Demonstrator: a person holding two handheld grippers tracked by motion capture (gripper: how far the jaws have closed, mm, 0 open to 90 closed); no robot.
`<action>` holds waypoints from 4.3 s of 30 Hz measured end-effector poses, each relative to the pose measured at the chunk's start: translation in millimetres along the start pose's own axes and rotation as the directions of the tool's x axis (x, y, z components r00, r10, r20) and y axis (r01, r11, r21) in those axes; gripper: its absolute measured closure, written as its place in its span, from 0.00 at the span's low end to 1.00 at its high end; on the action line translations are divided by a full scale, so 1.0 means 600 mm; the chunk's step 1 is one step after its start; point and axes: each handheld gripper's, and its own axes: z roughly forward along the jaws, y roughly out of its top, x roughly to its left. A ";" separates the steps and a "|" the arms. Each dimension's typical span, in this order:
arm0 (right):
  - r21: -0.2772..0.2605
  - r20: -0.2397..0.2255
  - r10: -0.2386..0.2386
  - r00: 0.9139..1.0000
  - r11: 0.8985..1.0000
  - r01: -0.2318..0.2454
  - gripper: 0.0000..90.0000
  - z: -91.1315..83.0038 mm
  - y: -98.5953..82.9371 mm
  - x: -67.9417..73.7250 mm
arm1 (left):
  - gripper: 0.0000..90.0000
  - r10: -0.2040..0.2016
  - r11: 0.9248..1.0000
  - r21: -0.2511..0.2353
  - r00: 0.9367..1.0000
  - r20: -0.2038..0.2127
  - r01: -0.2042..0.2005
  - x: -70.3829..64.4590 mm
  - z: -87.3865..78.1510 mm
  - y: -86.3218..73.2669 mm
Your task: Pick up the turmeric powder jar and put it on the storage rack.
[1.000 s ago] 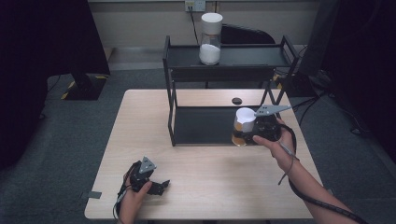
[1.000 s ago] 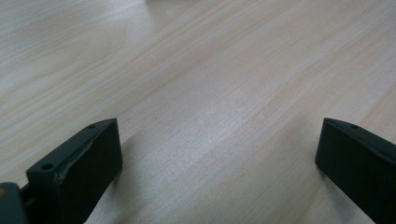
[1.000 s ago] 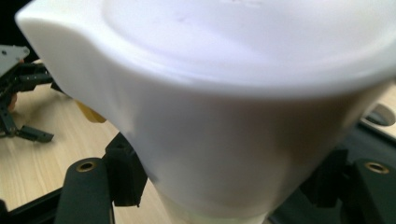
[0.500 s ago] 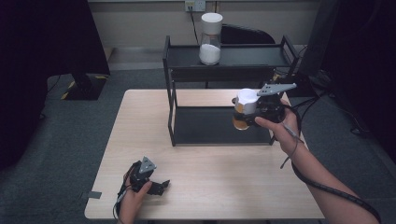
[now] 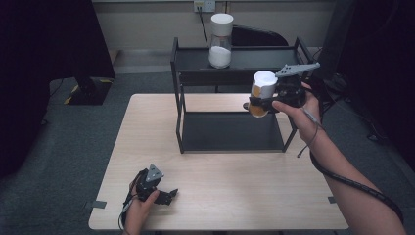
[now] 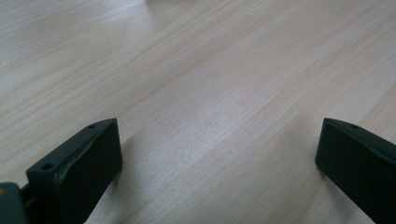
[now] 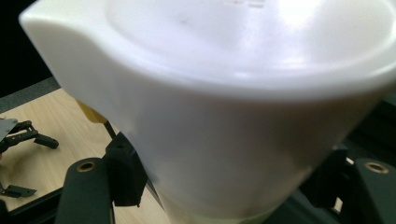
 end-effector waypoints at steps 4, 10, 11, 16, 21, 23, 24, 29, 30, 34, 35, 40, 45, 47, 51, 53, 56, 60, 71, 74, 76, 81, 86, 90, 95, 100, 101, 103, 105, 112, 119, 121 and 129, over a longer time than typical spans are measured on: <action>-0.001 0.017 -0.006 1.000 1.000 0.006 0.34 -0.006 0.021 -0.003 | 0.00 -0.001 1.000 0.000 1.000 0.000 0.001 0.000 0.000 0.000; -0.004 0.028 -0.005 1.000 1.000 0.005 0.34 -0.015 0.046 -0.009 | 0.00 -0.001 1.000 0.001 1.000 0.001 0.001 0.000 0.000 0.000; -0.004 0.030 -0.007 1.000 1.000 0.007 0.34 -0.016 0.050 -0.010 | 0.00 -0.001 1.000 0.001 1.000 0.001 0.001 0.000 0.000 0.000; -0.006 0.032 -0.009 0.999 1.000 0.009 0.34 -0.022 0.069 -0.014 | 0.00 0.000 1.000 0.002 1.000 0.001 0.000 0.000 0.000 0.001; -0.002 0.035 -0.008 0.999 1.000 0.008 0.34 -0.024 0.088 -0.018 | 0.00 0.000 1.000 0.002 1.000 0.001 0.000 0.000 0.000 0.000; -0.002 0.037 -0.006 0.999 1.000 0.006 0.34 -0.023 0.095 -0.020 | 0.00 0.000 1.000 0.002 1.000 0.001 0.000 0.000 0.000 0.001; -0.003 0.036 -0.004 0.999 1.000 0.004 0.34 -0.023 0.099 -0.021 | 0.00 0.000 1.000 0.002 1.000 0.001 0.000 0.000 0.000 0.001; -0.010 0.037 0.004 0.999 1.000 -0.004 0.34 -0.021 0.115 -0.025 | 0.00 -0.001 1.000 0.002 1.000 0.001 0.001 0.000 0.000 0.000; -0.010 0.040 0.003 0.999 1.000 -0.003 0.34 -0.020 0.119 -0.025 | 0.00 0.000 1.000 0.002 1.000 0.001 0.000 0.000 0.000 0.001; -0.015 0.040 0.011 0.999 1.000 -0.011 0.34 -0.017 0.131 -0.028 | 0.00 -0.001 1.000 0.002 1.000 0.001 0.001 0.000 0.000 0.001; -0.015 0.037 0.012 0.999 1.000 -0.012 0.34 -0.017 0.135 -0.030 | 0.00 0.000 1.000 0.002 1.000 0.001 0.000 0.000 0.000 0.001; -0.010 0.036 0.004 0.999 1.000 -0.004 0.34 -0.017 0.157 -0.030 | 0.00 -0.001 1.000 0.001 1.000 0.001 0.001 0.000 0.000 0.000; -0.016 0.043 -0.004 0.999 1.000 0.005 0.34 -0.016 0.175 -0.028 | 0.00 -0.001 1.000 0.002 1.000 0.001 0.001 0.000 0.000 0.001; -0.015 0.046 -0.005 0.999 1.000 0.006 0.34 -0.012 0.181 -0.029 | 0.00 0.000 1.000 0.002 1.000 0.001 0.000 0.000 0.000 0.001; -0.022 0.051 0.000 0.999 1.000 0.002 0.34 -0.004 0.190 -0.033 | 0.00 0.000 1.000 0.002 1.000 0.001 0.000 0.000 0.000 0.000; -0.024 0.056 0.001 0.998 1.000 0.000 0.34 0.001 0.194 -0.036 | 0.00 0.000 1.000 0.002 1.000 0.001 0.000 0.000 0.000 0.001; -0.023 0.064 0.006 0.998 1.000 -0.004 0.34 0.007 0.201 -0.040 | 0.00 -0.001 1.000 0.002 1.000 0.001 0.001 0.000 0.000 0.000; -0.026 0.078 0.014 0.997 1.000 -0.012 0.34 0.019 0.205 -0.045 | 0.00 -0.001 1.000 0.002 1.000 0.001 0.001 0.000 0.000 0.000; -0.016 0.100 0.031 0.994 0.999 -0.030 0.34 0.049 0.203 -0.063 | 0.00 0.000 1.000 0.002 1.000 0.001 0.000 0.000 0.000 0.001; -0.022 0.095 0.042 0.995 0.999 -0.040 0.34 0.053 0.199 -0.069 | 0.00 0.000 1.000 0.002 1.000 0.001 0.000 0.000 0.000 0.000; -0.024 0.092 0.044 0.995 0.999 -0.042 0.34 0.056 0.197 -0.072 | 0.00 0.000 1.000 0.002 1.000 0.001 0.000 0.000 0.000 0.001; -0.039 0.093 0.042 0.995 0.999 -0.038 0.34 0.061 0.189 -0.074 | 0.00 -0.001 1.000 0.002 1.000 0.001 0.001 0.000 0.000 0.001; -0.058 0.084 0.063 0.995 0.997 -0.058 0.34 0.060 0.179 -0.078 | 0.00 -0.001 1.000 0.002 1.000 0.001 0.001 0.000 0.000 0.001; -0.066 0.078 0.065 0.995 0.996 -0.060 0.33 0.059 0.175 -0.081 | 0.00 -0.001 1.000 0.002 1.000 0.001 0.001 0.000 0.000 0.000; -0.061 0.089 0.079 0.993 0.995 -0.074 0.19 0.059 0.180 -0.075 | 0.00 -0.001 1.000 0.002 1.000 0.001 0.001 0.000 0.000 0.000; -0.056 0.110 0.085 0.990 0.995 -0.079 0.08 0.058 0.177 -0.066 | 0.00 0.000 1.000 0.001 1.000 0.001 0.000 0.000 0.000 0.000; -0.051 0.110 0.084 0.990 0.996 -0.079 0.07 0.058 0.178 -0.065 | 0.00 0.000 1.000 0.002 1.000 0.001 0.000 0.000 0.000 0.000; -0.061 0.117 0.085 0.989 0.995 -0.079 0.07 0.055 0.173 -0.061 | 0.00 0.000 1.000 0.002 1.000 0.001 0.000 0.000 0.000 0.000; -0.058 0.123 0.087 0.989 0.995 -0.080 0.05 0.053 0.172 -0.059 | 0.00 0.000 1.000 0.002 1.000 0.001 0.000 0.000 0.000 0.001; -0.076 0.136 0.096 0.986 0.993 -0.086 0.03 0.040 0.164 -0.050 | 0.00 0.000 1.000 0.002 1.000 0.001 0.000 0.000 0.000 0.001; -0.067 0.140 0.095 0.985 0.994 -0.087 0.00 0.034 0.153 -0.040 | 0.00 -0.001 1.000 0.001 1.000 0.001 0.001 0.000 0.000 0.000; -0.070 0.135 0.100 0.986 0.993 -0.091 0.00 0.031 0.148 -0.037 | 0.00 -0.001 1.000 0.001 1.000 0.001 0.001 0.000 0.000 0.000; -0.076 0.168 0.109 0.980 0.992 -0.097 0.00 0.018 0.134 -0.017 | 0.00 -0.001 1.000 0.001 1.000 0.001 0.001 0.000 0.000 0.000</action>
